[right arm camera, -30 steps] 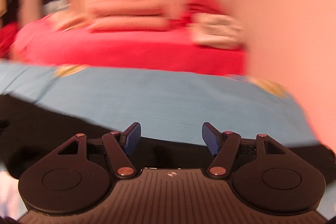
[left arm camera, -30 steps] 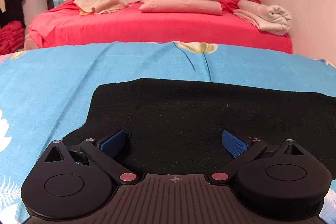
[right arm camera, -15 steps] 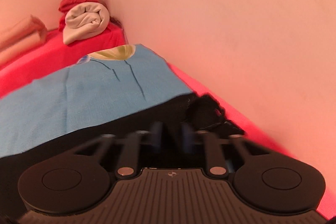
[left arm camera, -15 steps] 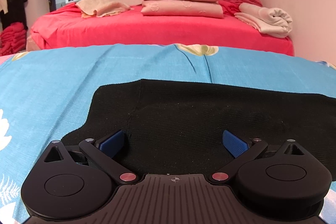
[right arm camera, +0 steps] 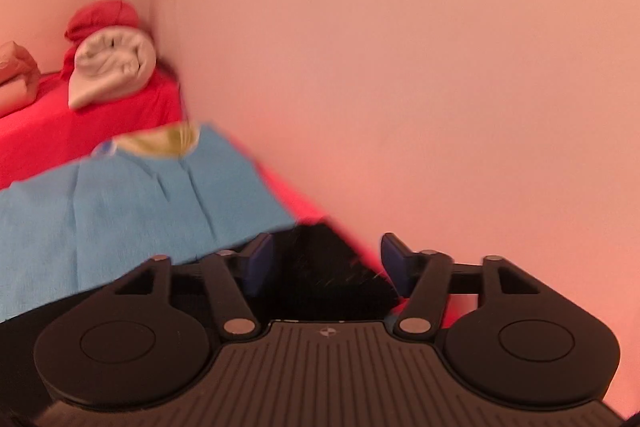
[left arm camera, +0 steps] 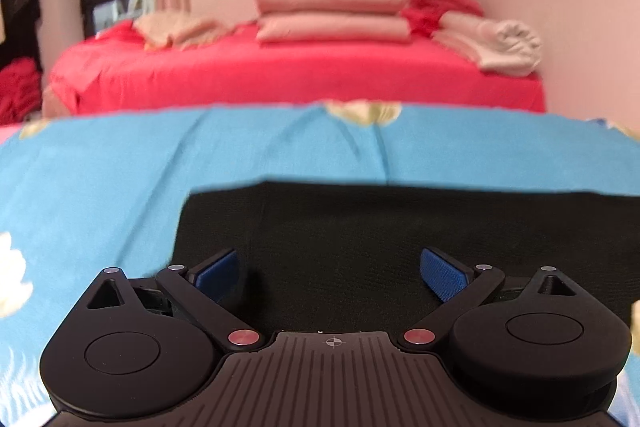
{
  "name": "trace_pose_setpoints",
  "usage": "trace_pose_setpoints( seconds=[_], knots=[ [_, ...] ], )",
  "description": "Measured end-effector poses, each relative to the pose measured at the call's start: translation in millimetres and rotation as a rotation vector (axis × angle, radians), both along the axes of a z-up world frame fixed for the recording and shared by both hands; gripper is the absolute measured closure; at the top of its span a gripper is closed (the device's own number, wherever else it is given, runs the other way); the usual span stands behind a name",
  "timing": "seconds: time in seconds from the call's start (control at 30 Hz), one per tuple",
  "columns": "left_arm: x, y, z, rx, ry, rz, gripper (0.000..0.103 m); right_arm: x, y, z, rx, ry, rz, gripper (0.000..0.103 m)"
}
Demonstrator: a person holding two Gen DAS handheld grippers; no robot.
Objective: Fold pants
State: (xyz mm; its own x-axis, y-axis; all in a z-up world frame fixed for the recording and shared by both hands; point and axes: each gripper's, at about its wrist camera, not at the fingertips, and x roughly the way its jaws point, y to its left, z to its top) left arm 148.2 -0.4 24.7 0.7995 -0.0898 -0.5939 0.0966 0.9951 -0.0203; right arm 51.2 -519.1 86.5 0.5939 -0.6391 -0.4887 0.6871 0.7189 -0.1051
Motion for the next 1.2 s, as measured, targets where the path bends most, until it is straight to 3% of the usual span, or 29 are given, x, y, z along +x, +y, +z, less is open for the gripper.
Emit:
trace_pose_setpoints(
  seconds=[0.1,0.13,0.2,0.27,0.4,0.47,0.53,0.63,0.73,0.8,0.83,0.9,0.93,1.0,1.03,1.13,1.17,1.2],
  knots=[
    [8,-10,12,0.009,-0.042,-0.055,0.0,-28,39,21,0.055,-0.094,0.198,0.024],
    [15,-14,12,0.001,-0.038,-0.078,0.0,-35,56,24,0.115,-0.124,0.304,0.018],
    [36,-21,7,-0.058,0.024,-0.152,0.0,-45,97,25,0.241,-0.145,0.556,0.015],
    [58,-27,-11,-0.126,0.152,-0.195,0.0,-45,149,20,0.336,-0.094,0.834,0.015],
    [55,-38,-28,-0.061,0.072,-0.182,0.0,-43,253,0,0.407,0.087,1.288,0.017],
    [55,-34,-27,-0.086,0.07,-0.185,0.0,-40,295,-11,0.386,0.172,1.409,0.019],
    [58,-26,-29,-0.133,0.073,-0.183,0.0,-27,320,-20,0.361,0.211,1.455,0.019],
    [60,-18,-29,-0.19,0.068,-0.183,0.0,-2,337,-31,0.344,0.196,1.443,0.019],
    [61,-18,-29,-0.188,0.066,-0.183,0.0,15,334,-37,0.43,0.16,1.465,0.019],
    [61,-21,-29,-0.17,0.064,-0.183,0.0,33,330,-41,0.57,0.111,1.451,0.018],
    [60,-22,-29,-0.164,0.064,-0.184,0.0,36,324,-43,0.694,0.091,1.438,0.017],
    [61,-22,-30,-0.16,0.063,-0.184,0.0,40,325,-54,0.958,0.187,1.586,0.013],
    [60,-22,-30,-0.159,0.063,-0.185,0.0,31,329,-53,0.923,0.209,1.641,0.013],
    [61,-23,-30,-0.151,0.063,-0.183,0.0,12,337,-46,0.684,0.203,1.69,0.016],
    [61,-24,-30,-0.147,0.063,-0.182,0.0,13,335,-46,0.661,0.199,1.667,0.016],
    [60,-24,-31,-0.143,0.061,-0.181,0.0,40,316,-51,0.818,0.143,1.454,0.02],
    [60,-24,-30,-0.144,0.061,-0.181,0.0,42,313,-52,0.862,0.137,1.422,0.018],
    [60,-24,-30,-0.146,0.06,-0.18,0.0,39,316,-51,0.86,0.159,1.468,0.013]
  ],
)
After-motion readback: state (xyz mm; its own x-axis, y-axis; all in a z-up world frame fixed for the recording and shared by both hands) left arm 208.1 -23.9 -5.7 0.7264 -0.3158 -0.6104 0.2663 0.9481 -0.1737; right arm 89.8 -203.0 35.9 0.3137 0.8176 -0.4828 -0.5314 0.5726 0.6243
